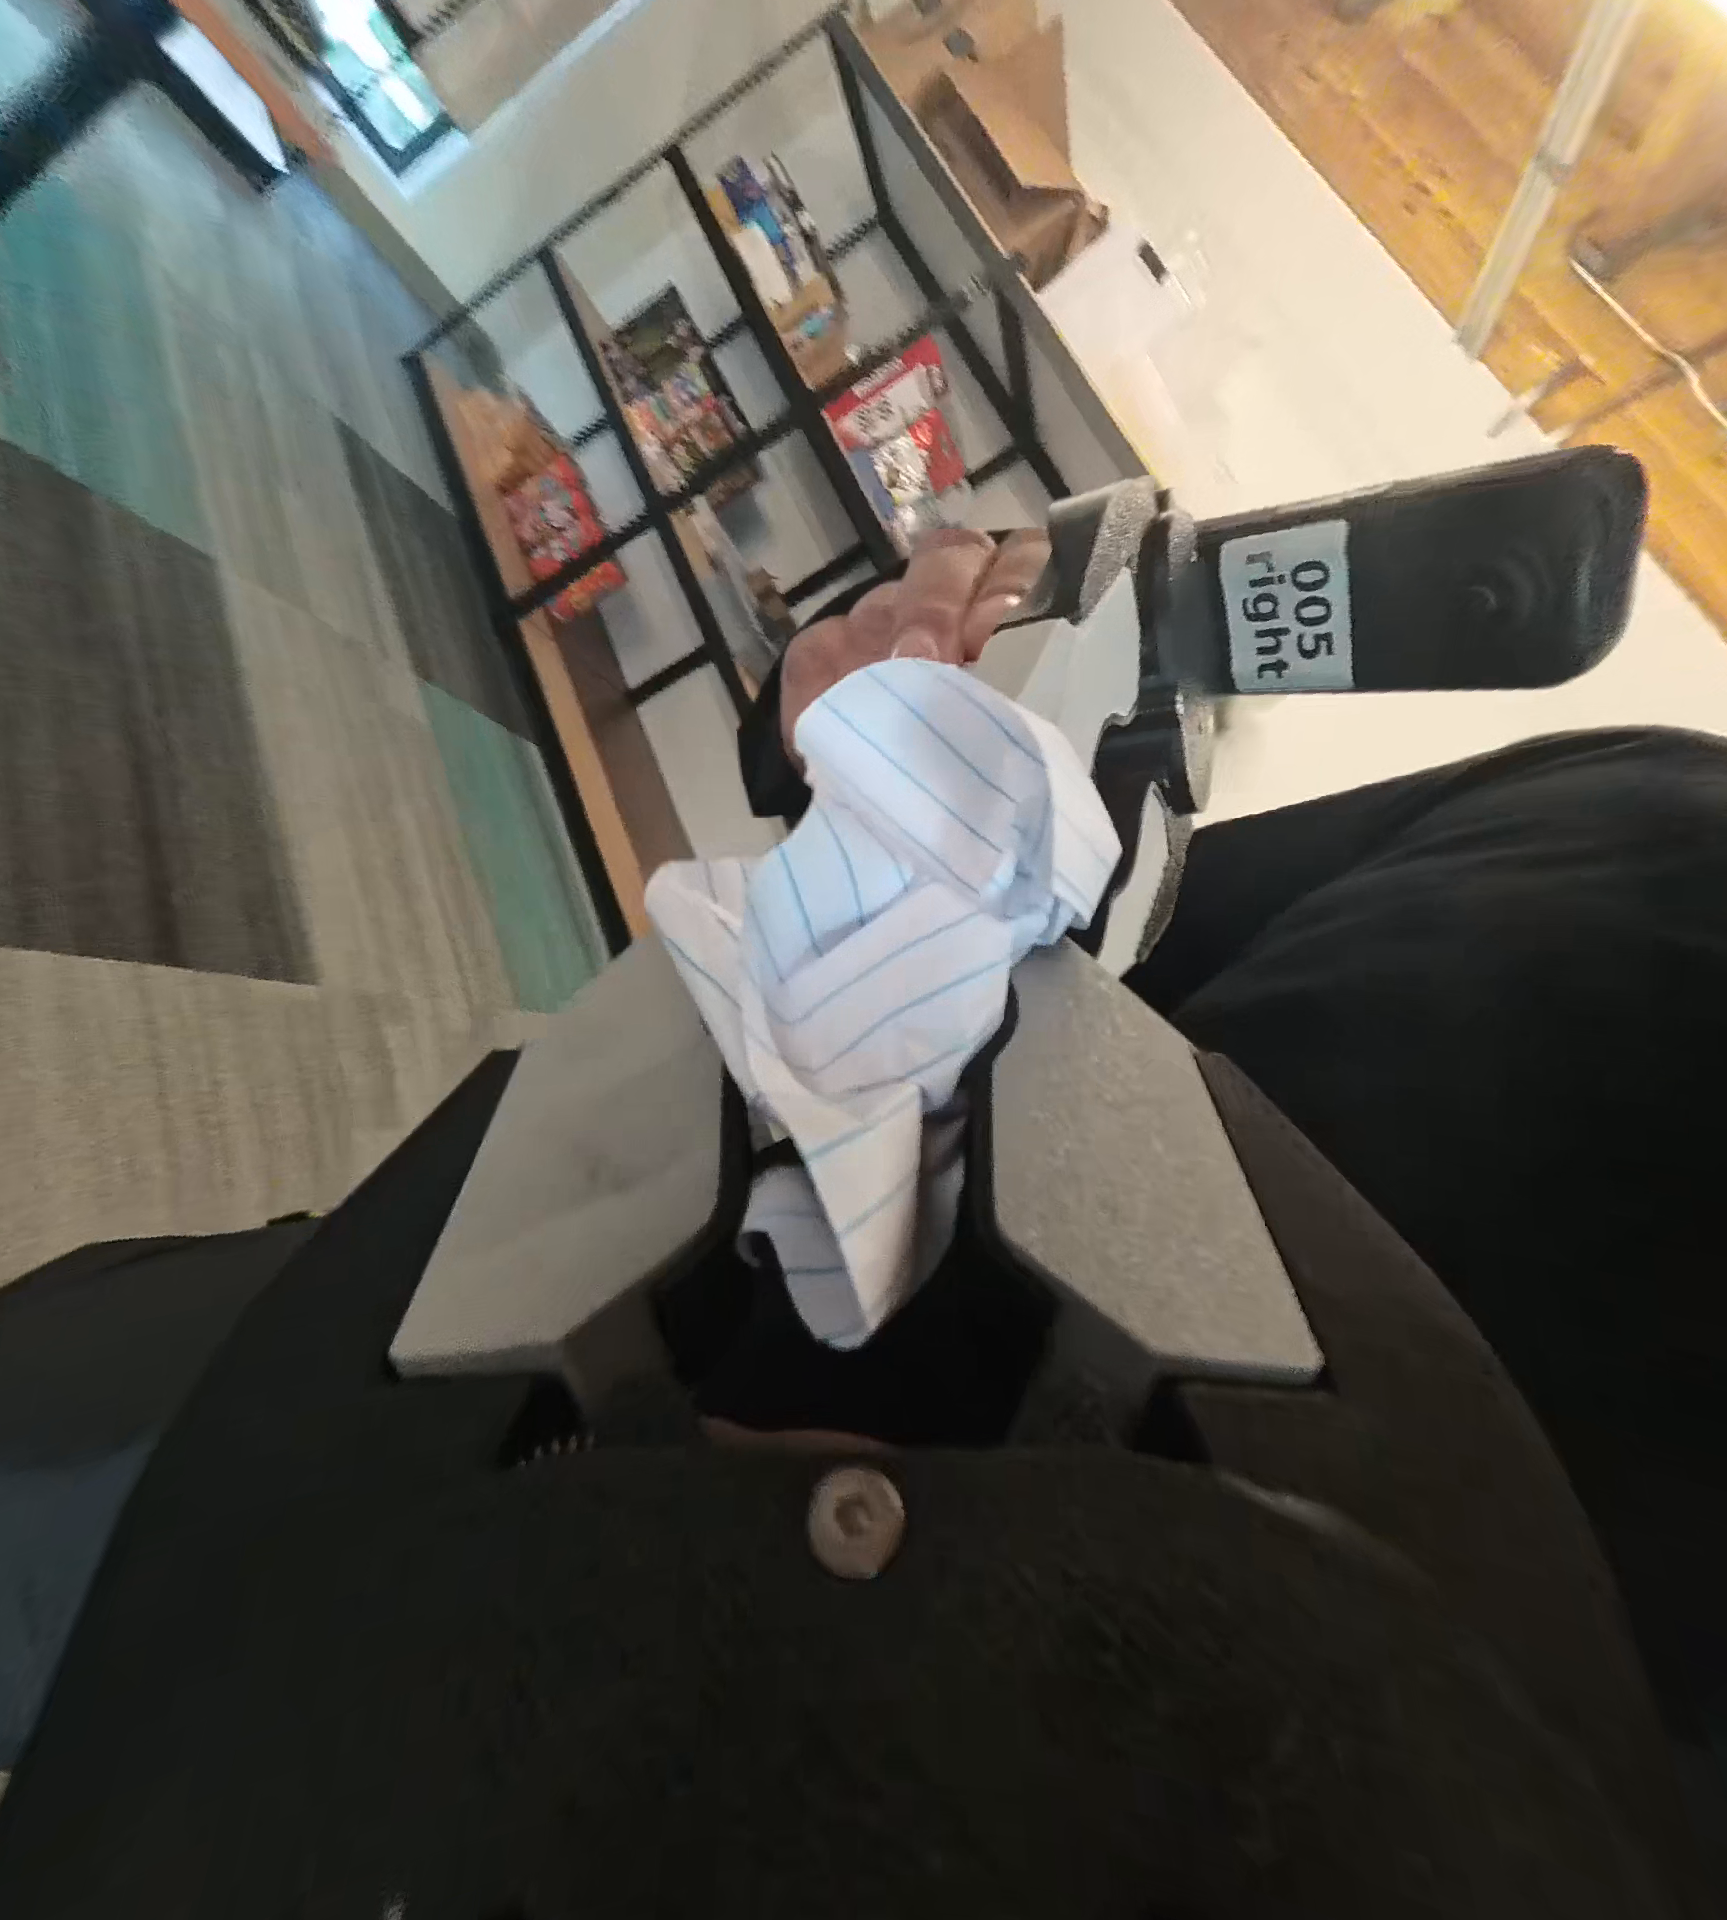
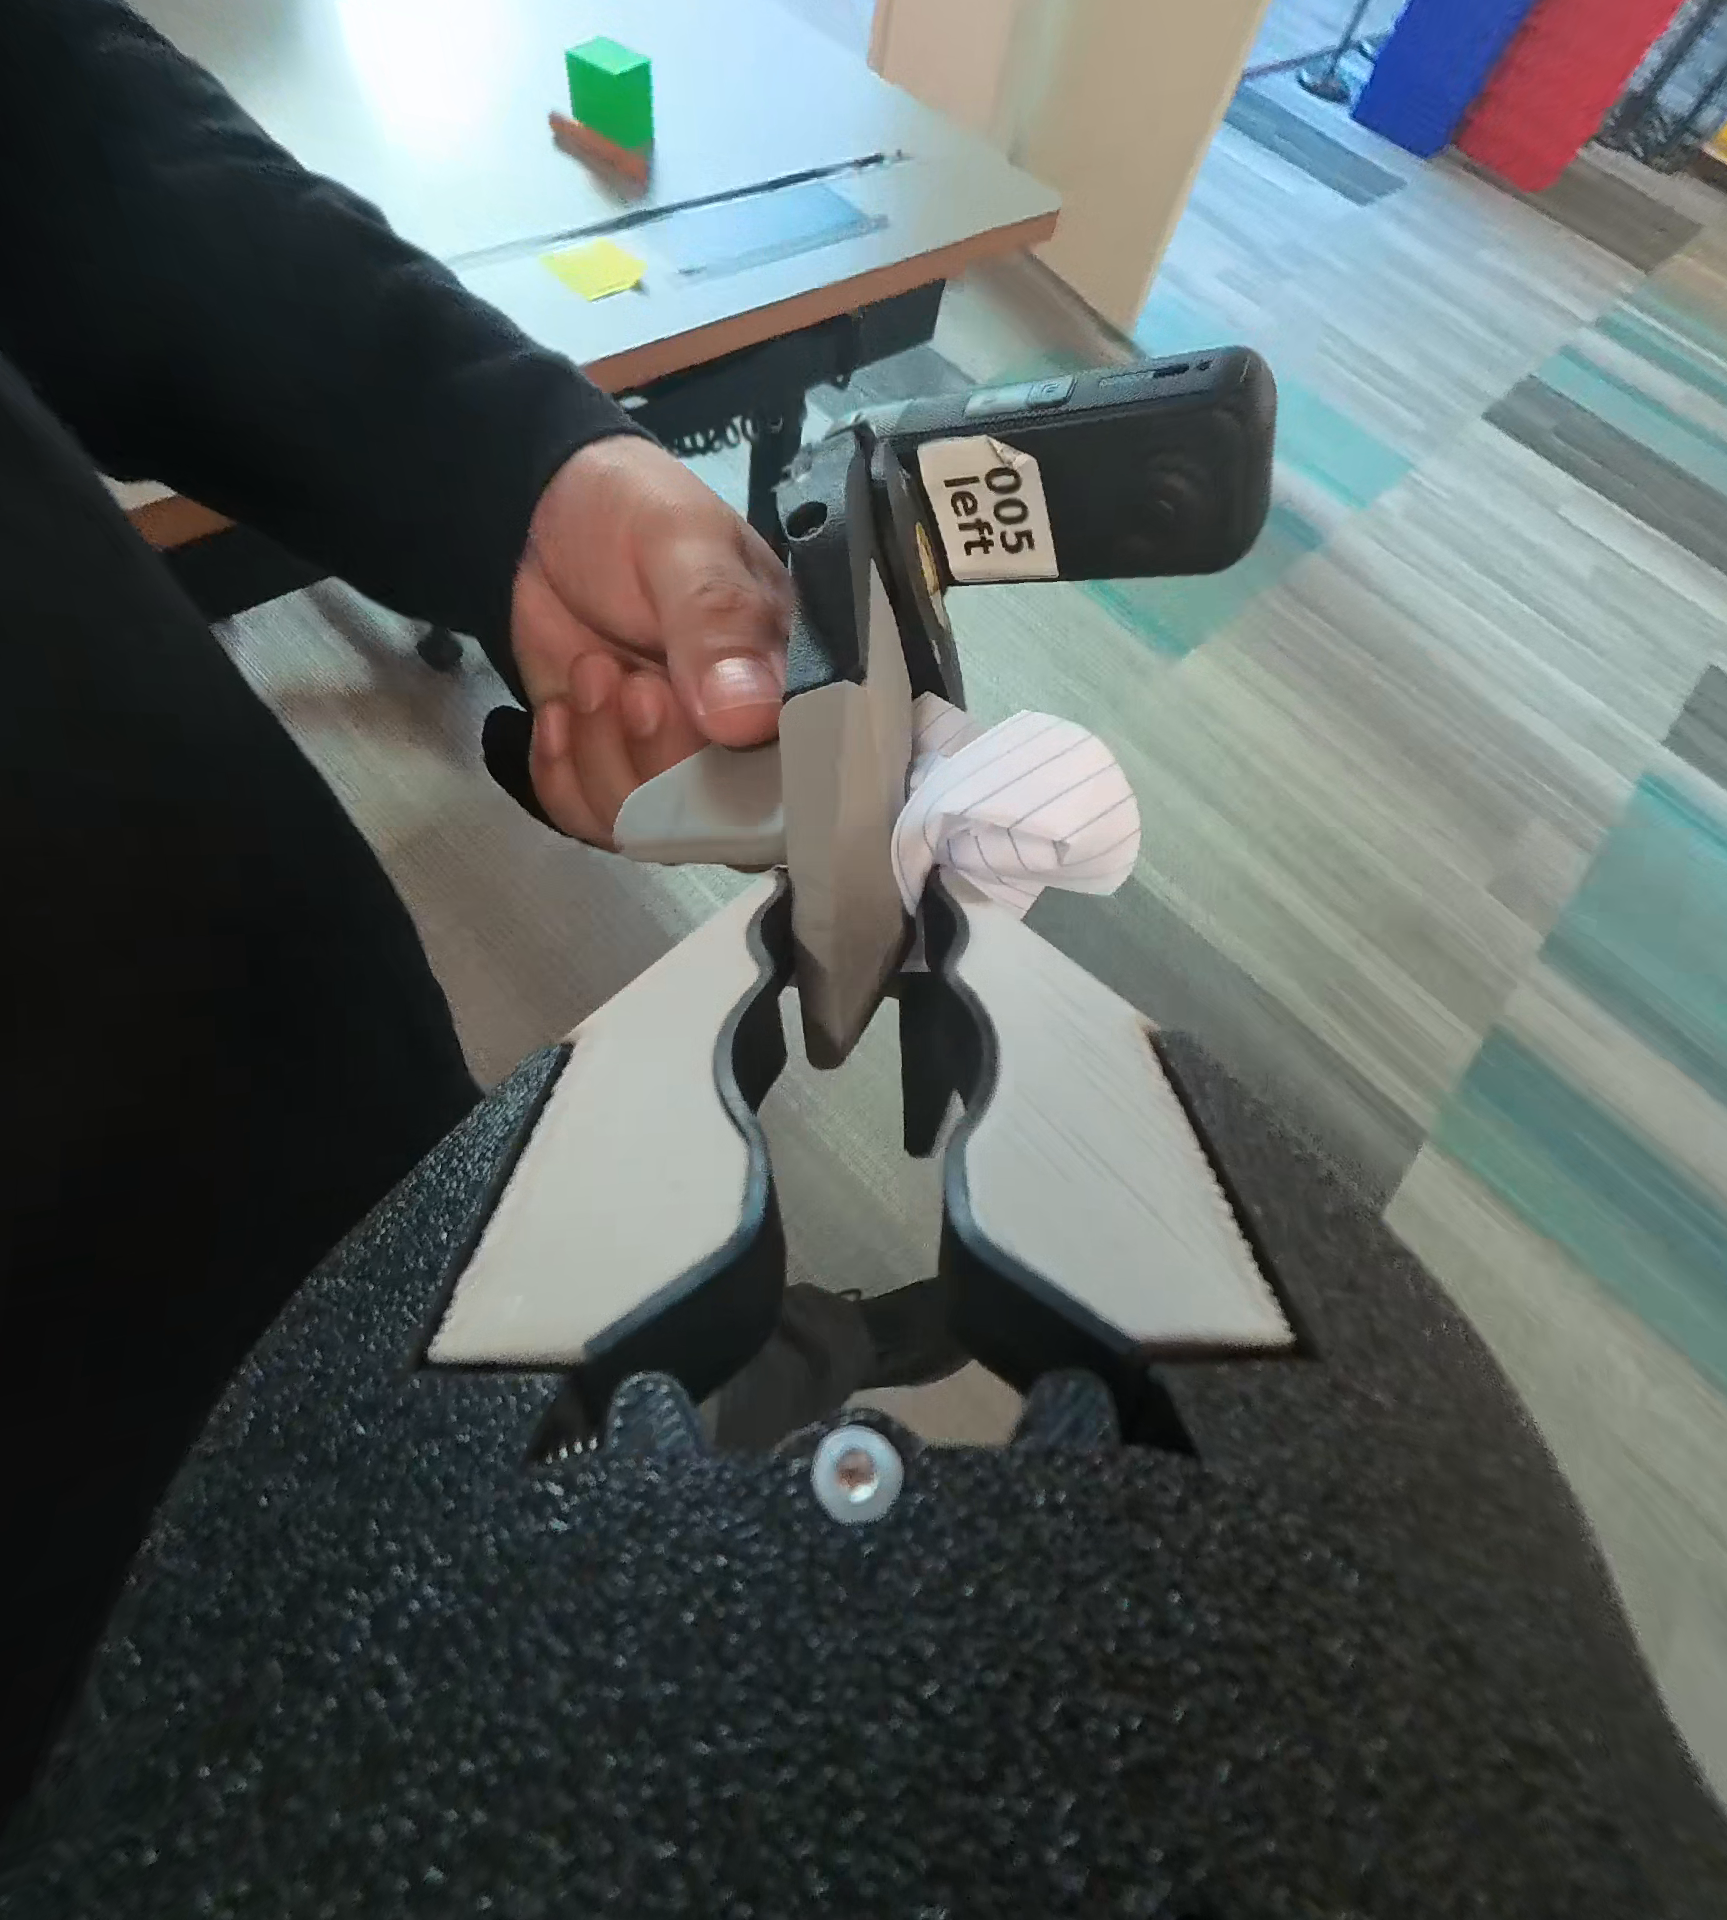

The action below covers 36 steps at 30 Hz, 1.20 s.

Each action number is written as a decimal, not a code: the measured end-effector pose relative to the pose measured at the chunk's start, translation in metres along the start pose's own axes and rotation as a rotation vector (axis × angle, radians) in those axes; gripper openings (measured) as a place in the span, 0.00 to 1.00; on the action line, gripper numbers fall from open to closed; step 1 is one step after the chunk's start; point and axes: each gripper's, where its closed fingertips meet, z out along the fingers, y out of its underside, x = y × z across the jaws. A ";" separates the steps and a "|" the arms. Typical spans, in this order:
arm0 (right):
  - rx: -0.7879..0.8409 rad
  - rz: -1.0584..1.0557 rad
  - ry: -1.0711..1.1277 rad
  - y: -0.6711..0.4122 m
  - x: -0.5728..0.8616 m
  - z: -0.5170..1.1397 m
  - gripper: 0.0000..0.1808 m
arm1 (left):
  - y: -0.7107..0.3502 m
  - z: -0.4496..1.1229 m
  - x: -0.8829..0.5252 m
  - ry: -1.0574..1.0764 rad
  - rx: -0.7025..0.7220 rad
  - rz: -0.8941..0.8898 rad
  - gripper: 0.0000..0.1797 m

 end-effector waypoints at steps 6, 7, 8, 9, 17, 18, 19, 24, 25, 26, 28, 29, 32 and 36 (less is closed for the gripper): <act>0.113 -0.052 -0.126 -0.019 0.153 0.074 0.14 | -0.151 -0.077 -0.069 -0.169 0.132 0.148 0.16; 0.133 -0.029 -0.166 -0.026 0.178 0.081 0.15 | -0.176 -0.088 -0.077 -0.202 0.146 0.146 0.16; 0.153 0.005 -0.206 -0.032 0.205 0.086 0.16 | -0.200 -0.101 -0.084 -0.228 0.166 0.129 0.15; 0.180 0.043 -0.244 -0.038 0.229 0.087 0.17 | -0.223 -0.113 -0.089 -0.242 0.192 0.110 0.13; 0.269 0.068 -0.353 -0.066 0.371 0.122 0.44 | -0.324 -0.165 -0.125 -0.177 0.198 0.047 0.13; 0.252 0.052 -0.373 -0.067 0.379 0.133 0.47 | -0.330 -0.166 -0.129 -0.127 0.160 0.034 0.13; 0.230 0.028 -0.381 -0.068 0.386 0.146 0.47 | -0.336 -0.167 -0.131 -0.073 0.124 0.023 0.14; 0.106 -0.153 -0.437 -0.077 0.414 0.212 0.31 | -0.387 -0.214 -0.163 -0.018 0.085 0.107 0.14; 0.082 -0.185 -0.415 -0.078 0.427 0.227 0.28 | -0.401 -0.231 -0.169 0.006 0.108 0.103 0.14; 0.062 -0.215 -0.379 -0.082 0.443 0.244 0.24 | -0.416 -0.248 -0.178 0.022 0.131 0.098 0.14; 0.022 -0.253 -0.312 -0.092 0.474 0.278 0.20 | -0.444 -0.283 -0.192 0.062 0.153 0.088 0.14; -0.003 -0.278 -0.284 -0.098 0.489 0.296 0.19 | -0.457 -0.301 -0.200 0.077 0.152 0.082 0.14; -0.071 -0.266 -0.227 -0.121 0.532 0.349 0.16 | -0.498 -0.360 -0.213 0.094 0.128 0.025 0.15; -0.026 -0.252 -0.265 -0.169 0.569 0.413 0.17 | -0.540 -0.436 -0.220 0.052 0.103 0.113 0.17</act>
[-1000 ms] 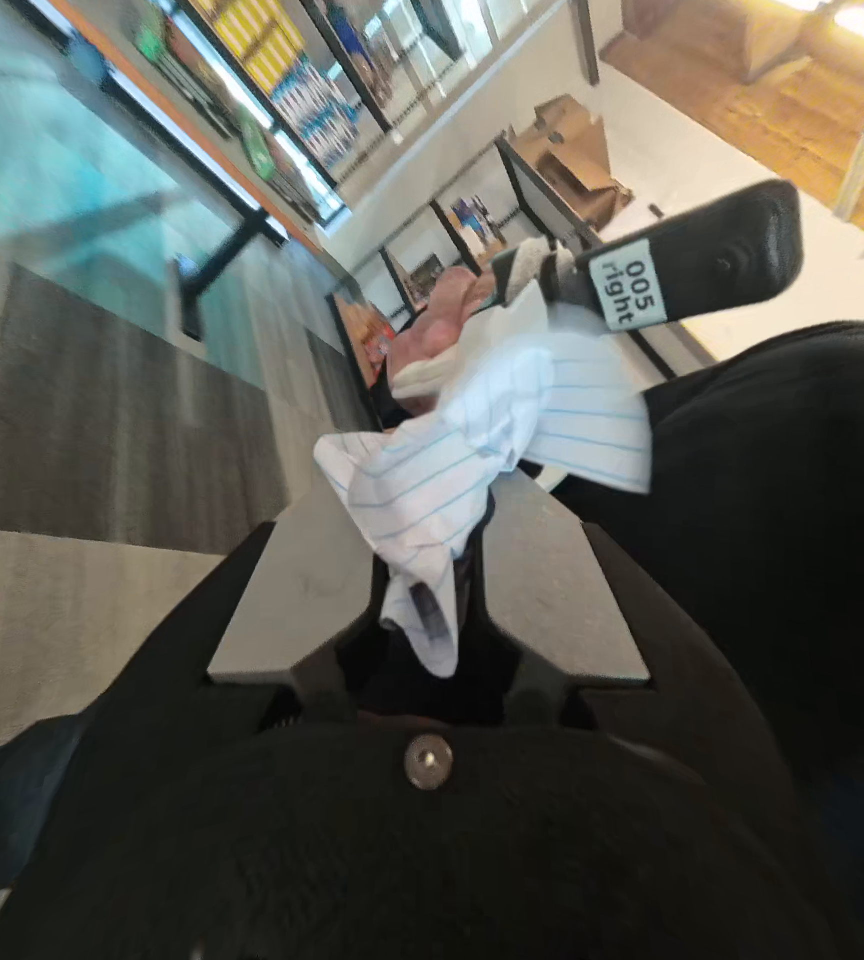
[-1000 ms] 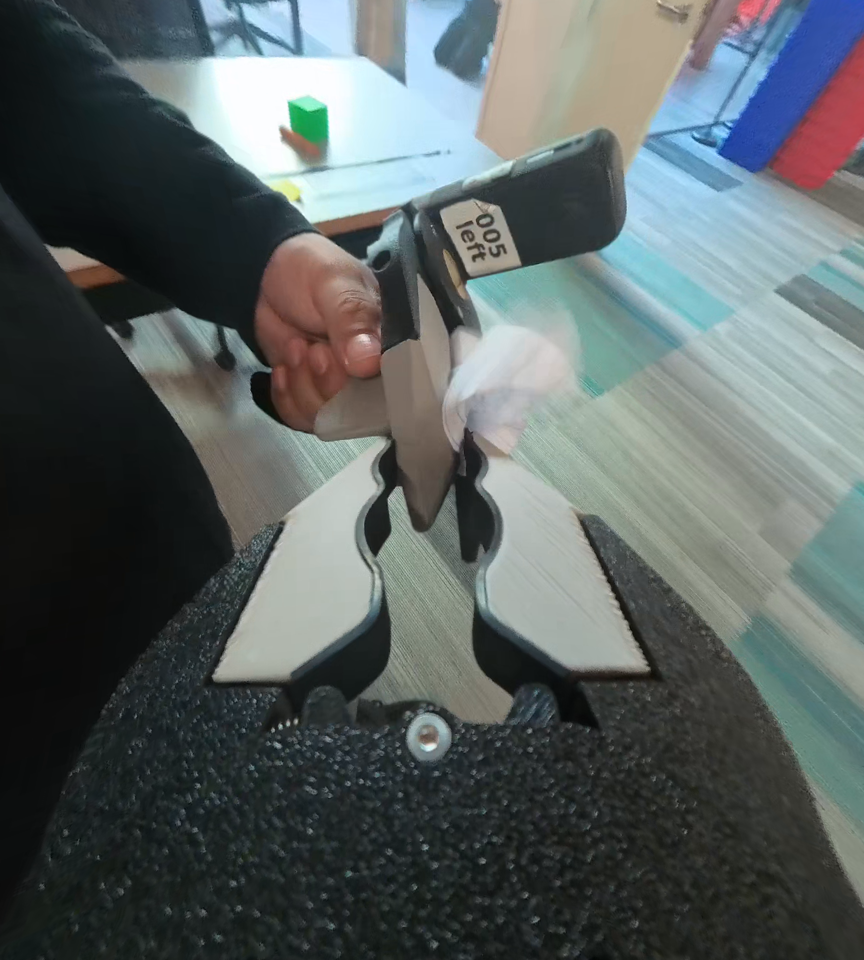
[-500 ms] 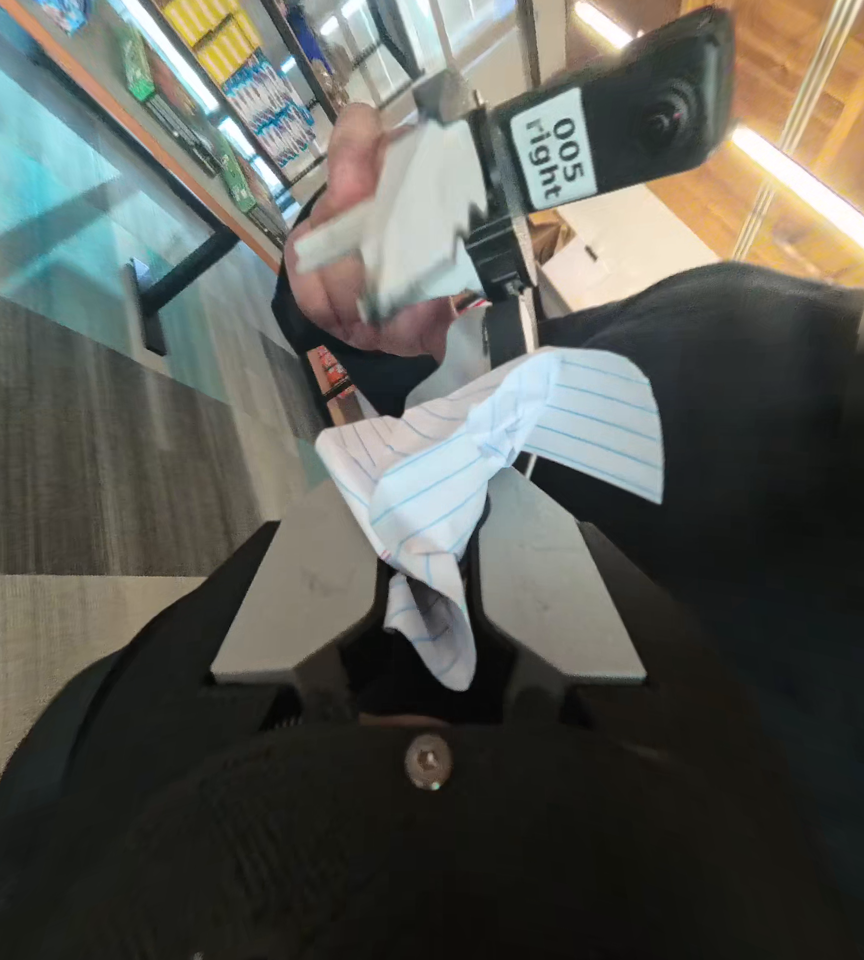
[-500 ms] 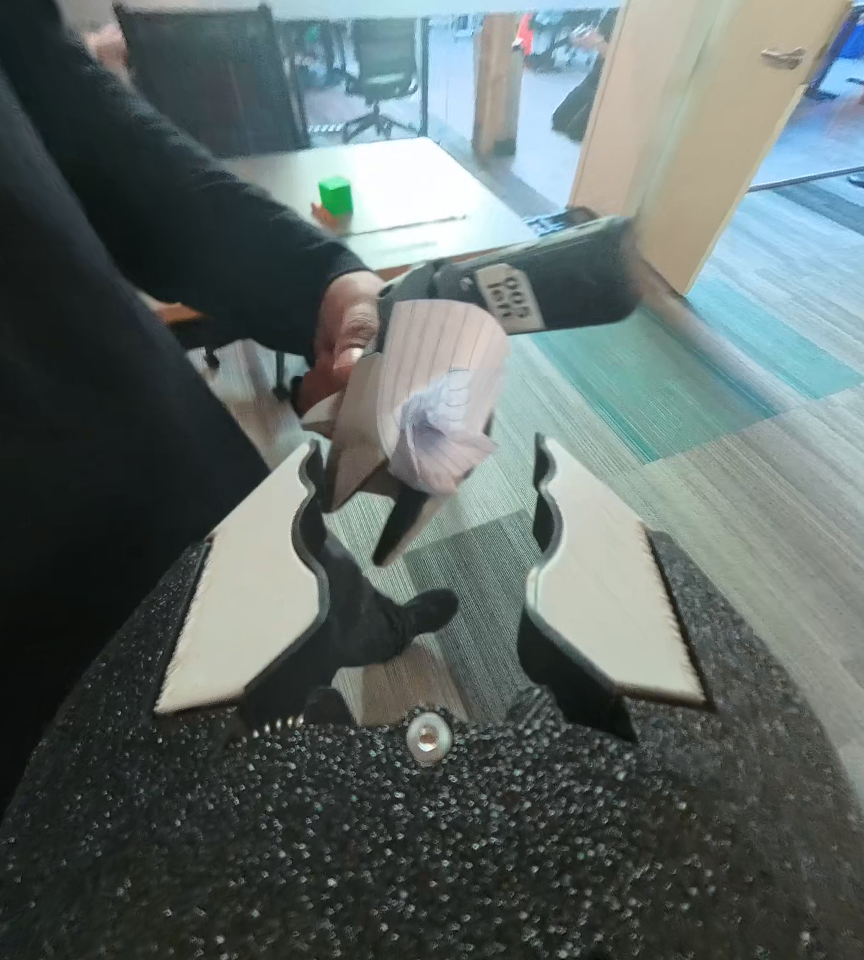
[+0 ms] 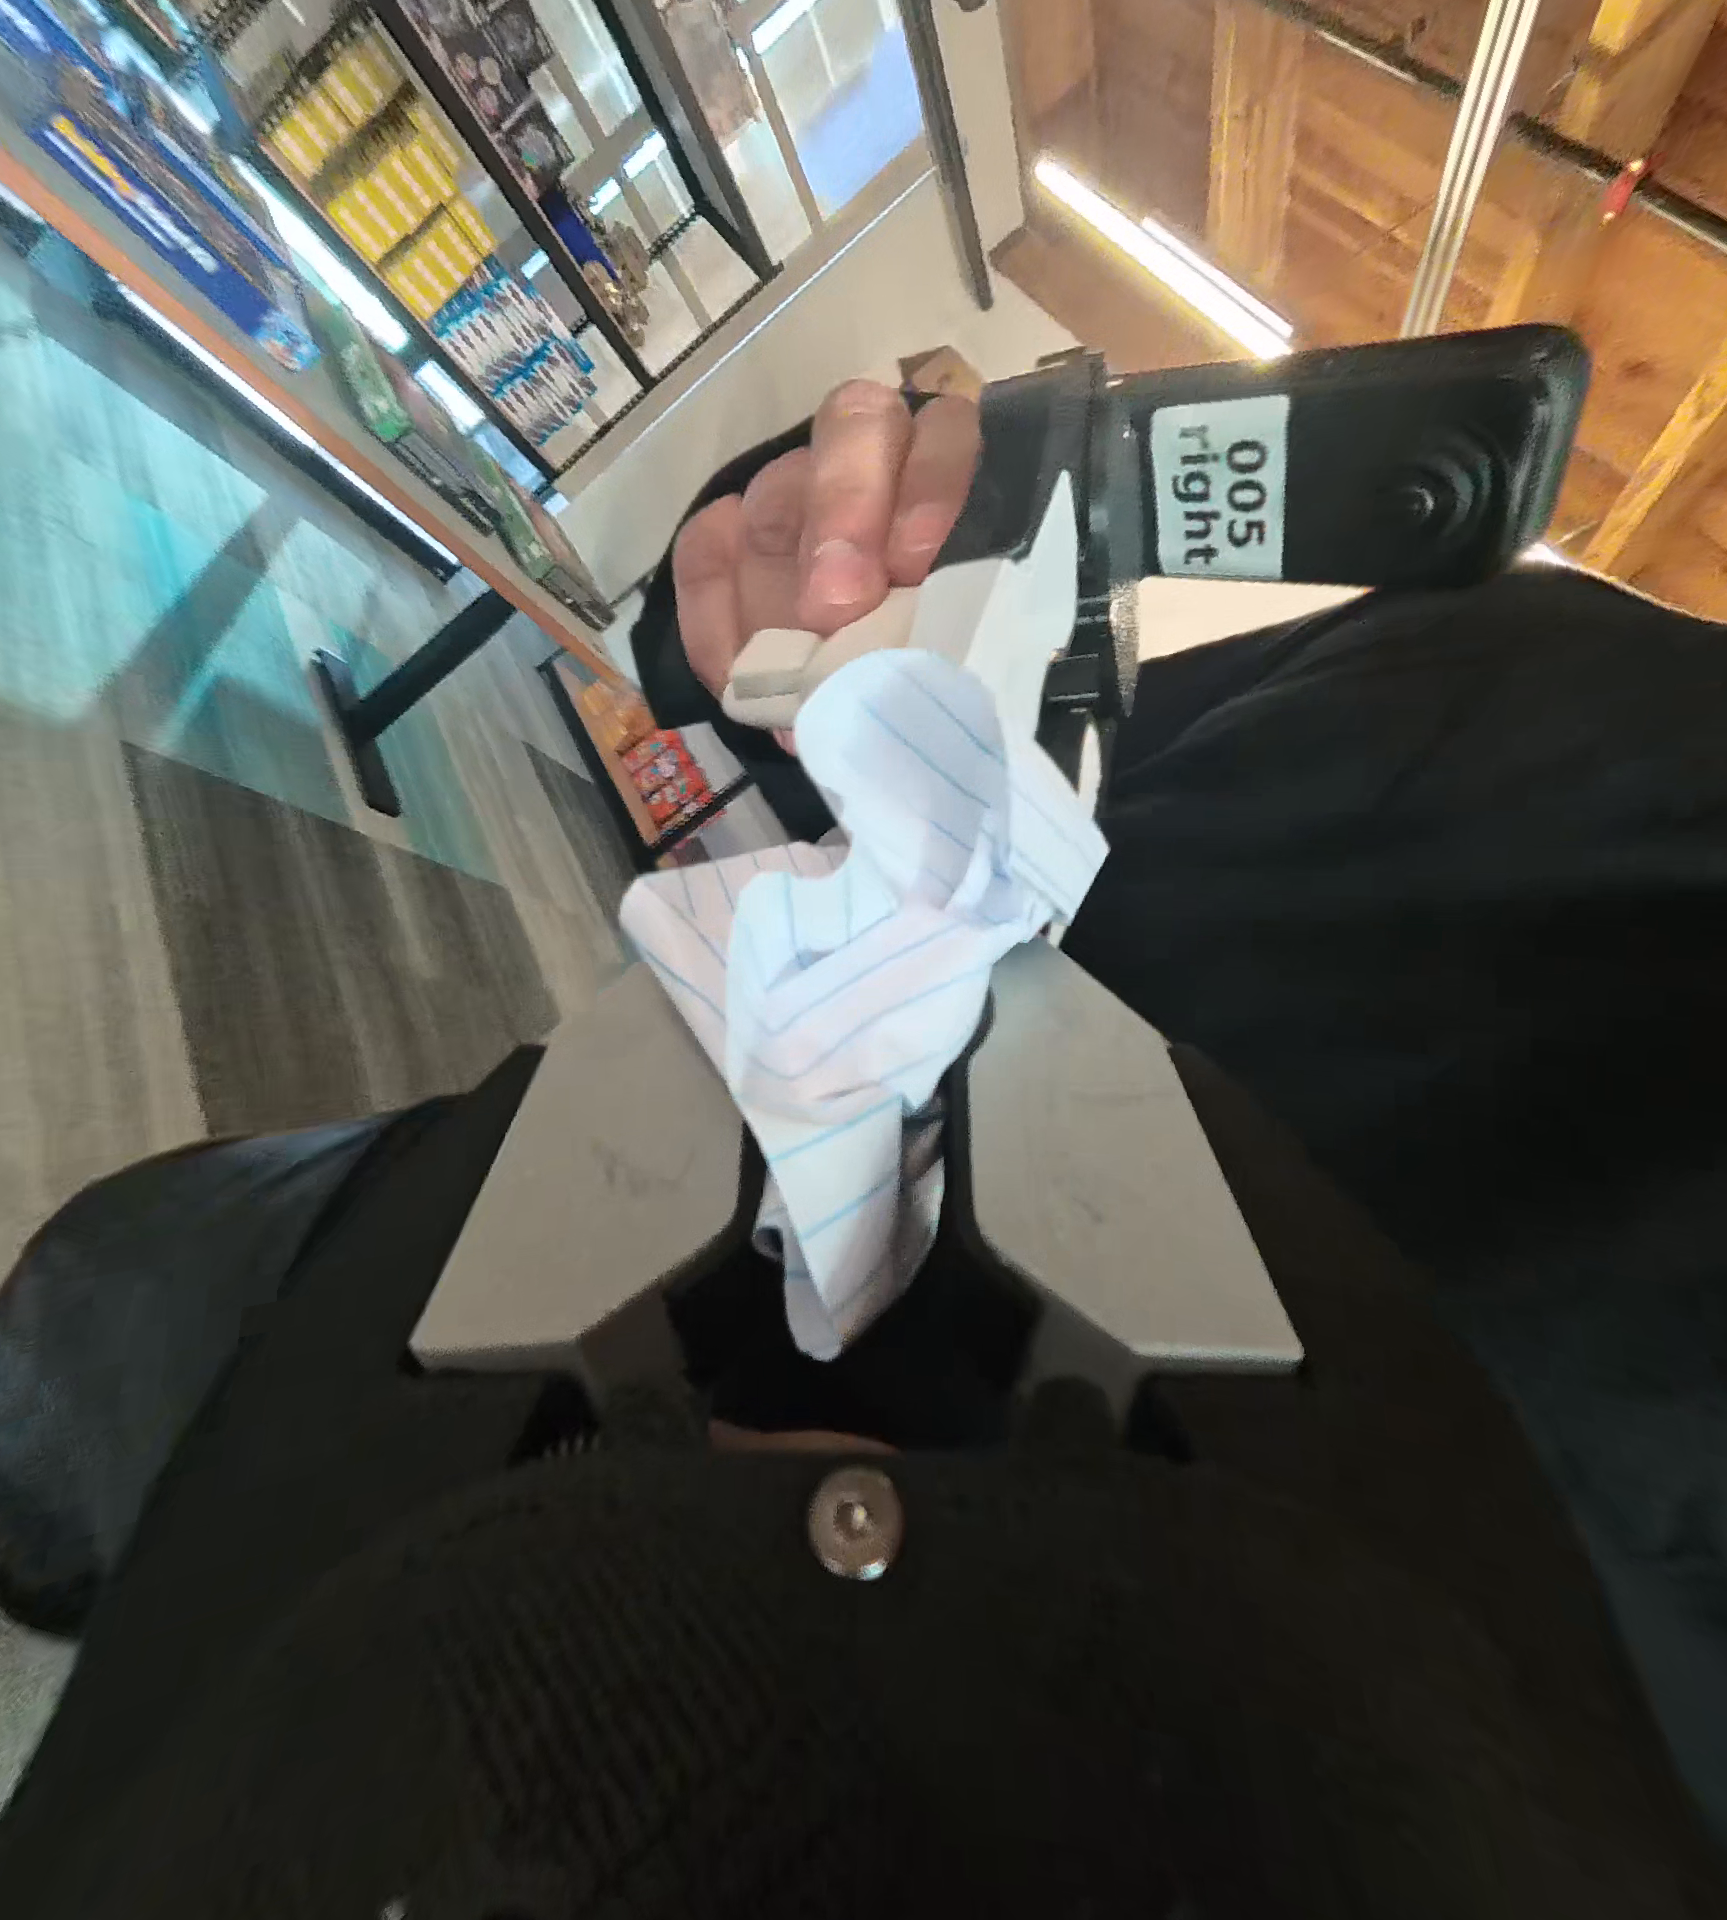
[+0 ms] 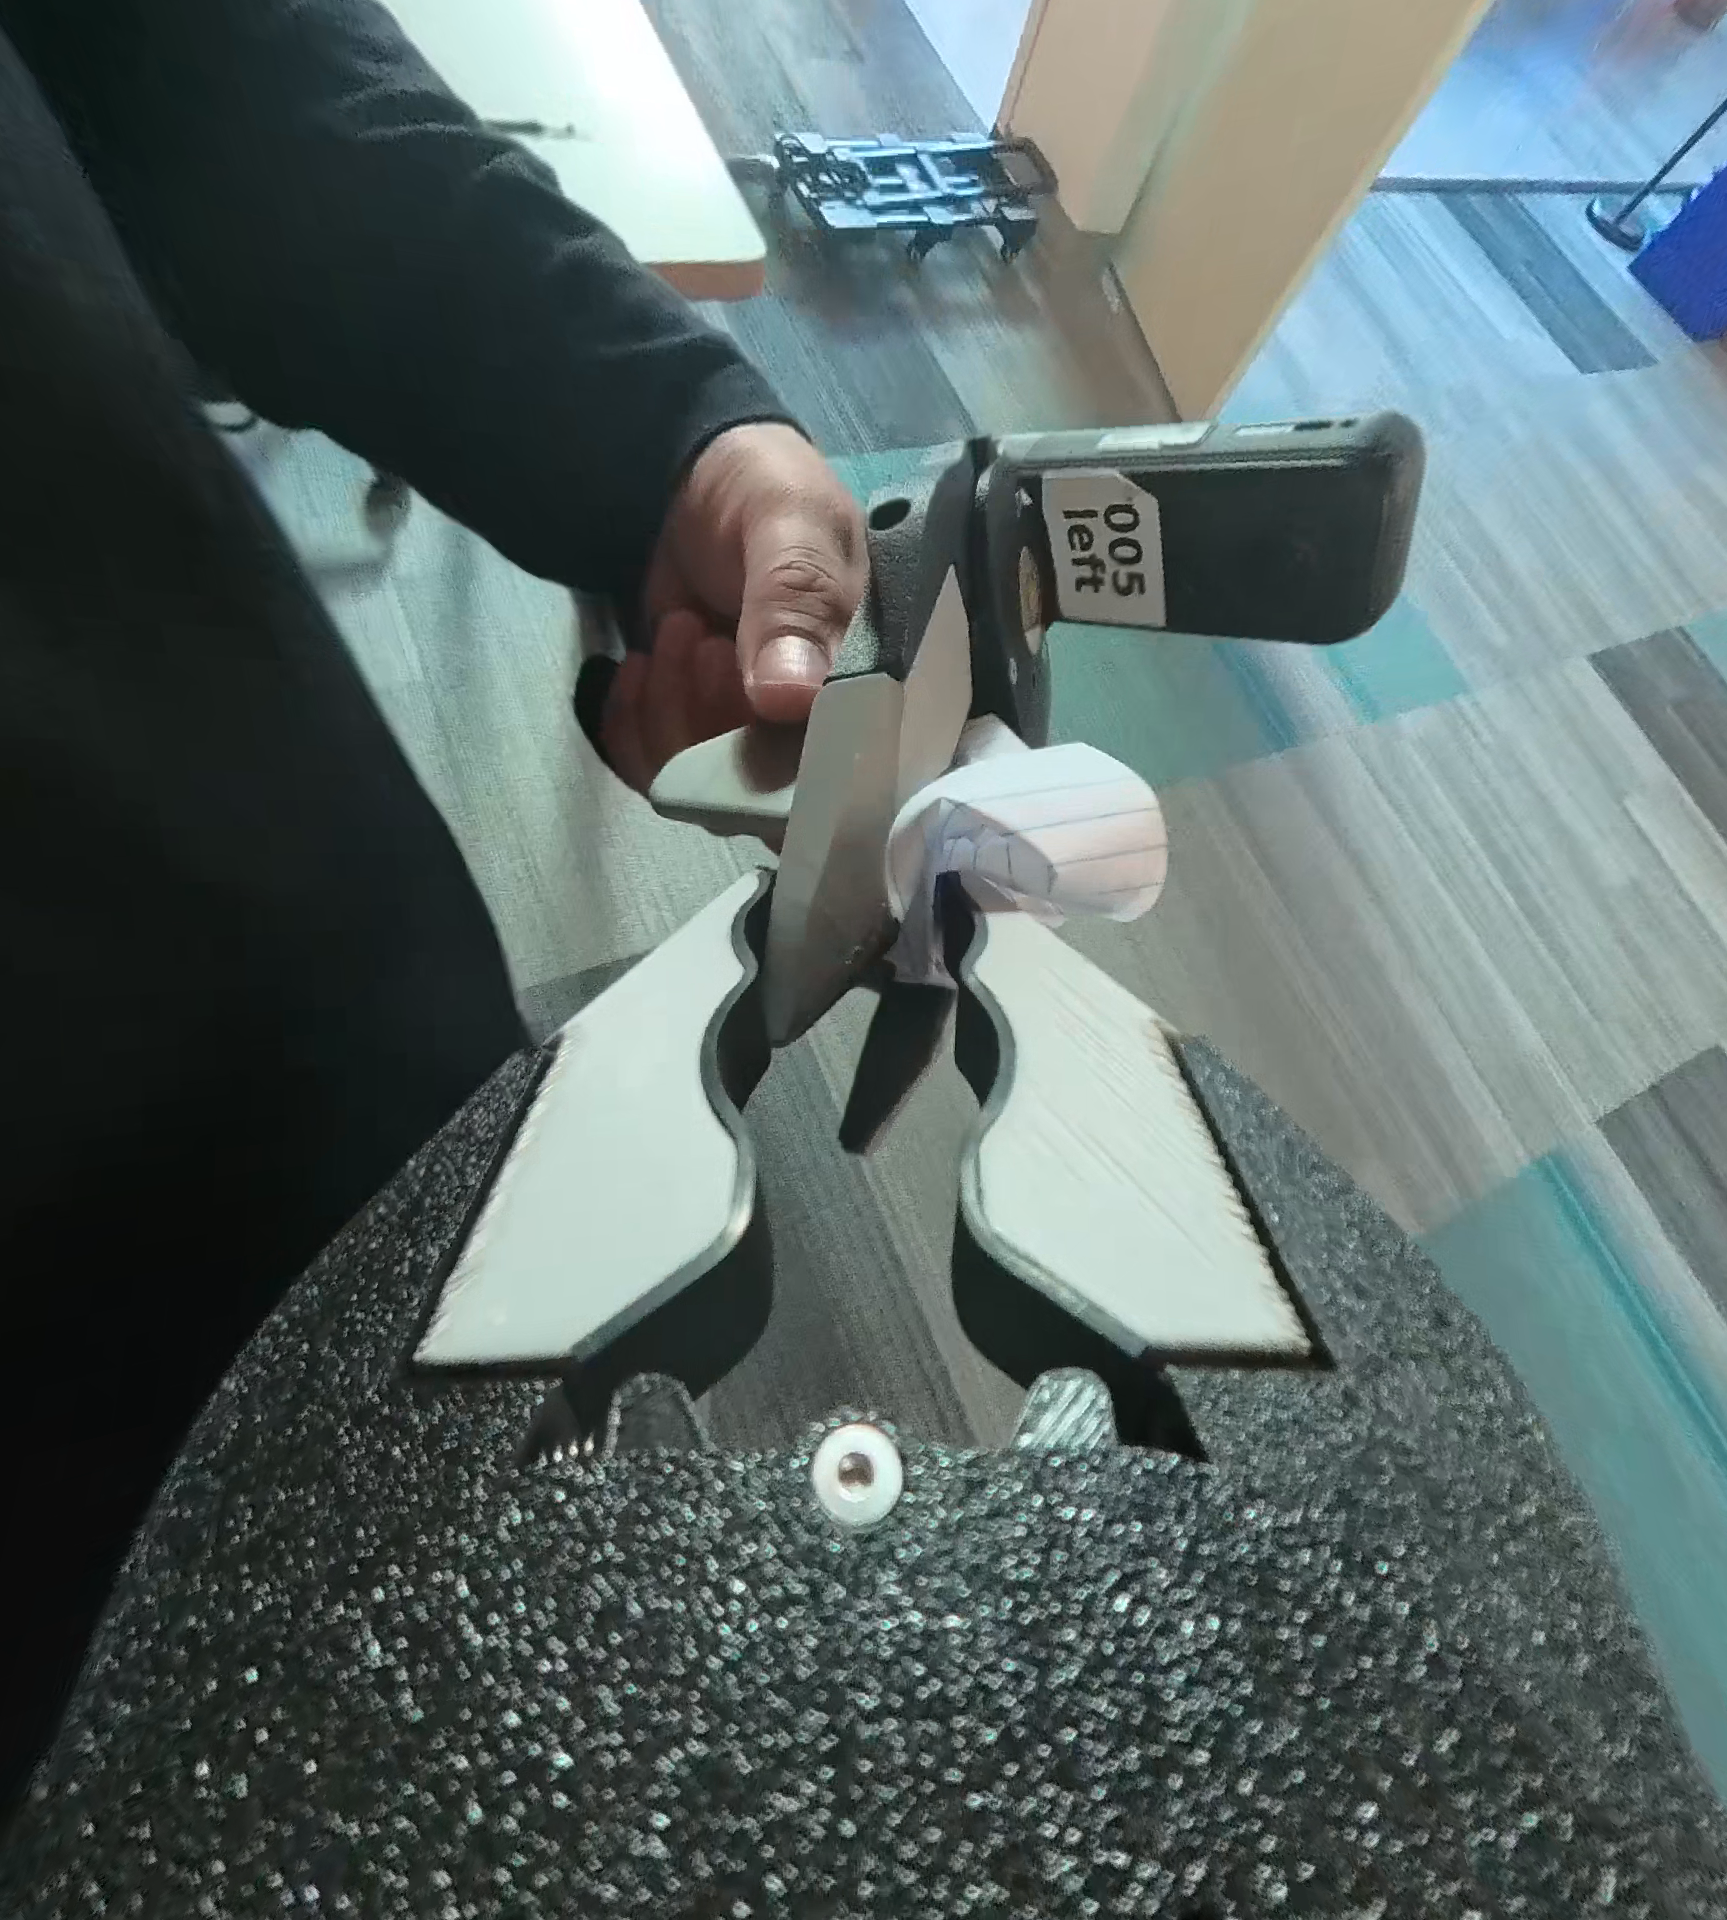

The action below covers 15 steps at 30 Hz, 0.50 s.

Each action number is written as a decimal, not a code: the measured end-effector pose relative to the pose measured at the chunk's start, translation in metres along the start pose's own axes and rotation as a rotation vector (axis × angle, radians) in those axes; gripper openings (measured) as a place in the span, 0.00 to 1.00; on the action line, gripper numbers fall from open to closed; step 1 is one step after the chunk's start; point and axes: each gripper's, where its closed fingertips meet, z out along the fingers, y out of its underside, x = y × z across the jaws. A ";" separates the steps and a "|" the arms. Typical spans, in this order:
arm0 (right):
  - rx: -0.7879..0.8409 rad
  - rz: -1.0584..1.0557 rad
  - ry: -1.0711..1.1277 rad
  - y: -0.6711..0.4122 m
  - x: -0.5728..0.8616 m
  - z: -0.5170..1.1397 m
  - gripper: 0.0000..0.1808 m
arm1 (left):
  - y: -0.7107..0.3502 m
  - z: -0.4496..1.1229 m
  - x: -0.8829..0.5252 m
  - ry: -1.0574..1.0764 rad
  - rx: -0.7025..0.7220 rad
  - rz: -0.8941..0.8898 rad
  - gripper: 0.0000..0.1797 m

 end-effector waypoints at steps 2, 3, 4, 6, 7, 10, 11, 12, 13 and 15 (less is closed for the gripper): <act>-0.013 -0.001 0.006 -0.011 0.030 0.023 0.16 | -0.022 -0.031 -0.009 -0.018 0.003 -0.015 0.22; -0.007 -0.003 0.000 -0.017 0.043 0.033 0.16 | -0.033 -0.045 -0.012 -0.032 0.017 0.004 0.23; 0.006 -0.014 -0.011 -0.023 0.056 0.042 0.16 | -0.043 -0.058 -0.016 -0.050 0.034 0.030 0.23; 0.027 -0.035 -0.045 -0.029 0.081 0.062 0.16 | -0.064 -0.085 -0.027 -0.080 0.062 0.049 0.23; 0.033 -0.040 -0.070 -0.030 0.094 0.072 0.17 | -0.073 -0.101 -0.037 -0.088 0.072 0.041 0.23; 0.050 -0.029 -0.182 -0.027 0.137 0.106 0.18 | -0.101 -0.139 -0.065 -0.103 0.101 -0.012 0.27; 0.066 -0.027 -0.223 -0.027 0.150 0.114 0.18 | -0.112 -0.150 -0.072 -0.103 0.102 -0.020 0.27; 0.090 -0.025 -0.261 -0.027 0.165 0.123 0.19 | -0.123 -0.163 -0.081 -0.109 0.098 -0.020 0.26; 0.115 -0.022 -0.300 -0.027 0.181 0.133 0.20 | -0.135 -0.176 -0.090 -0.121 0.088 -0.017 0.26; 0.160 -0.029 -0.352 -0.024 0.219 0.154 0.22 | -0.165 -0.204 -0.113 -0.148 0.063 -0.017 0.26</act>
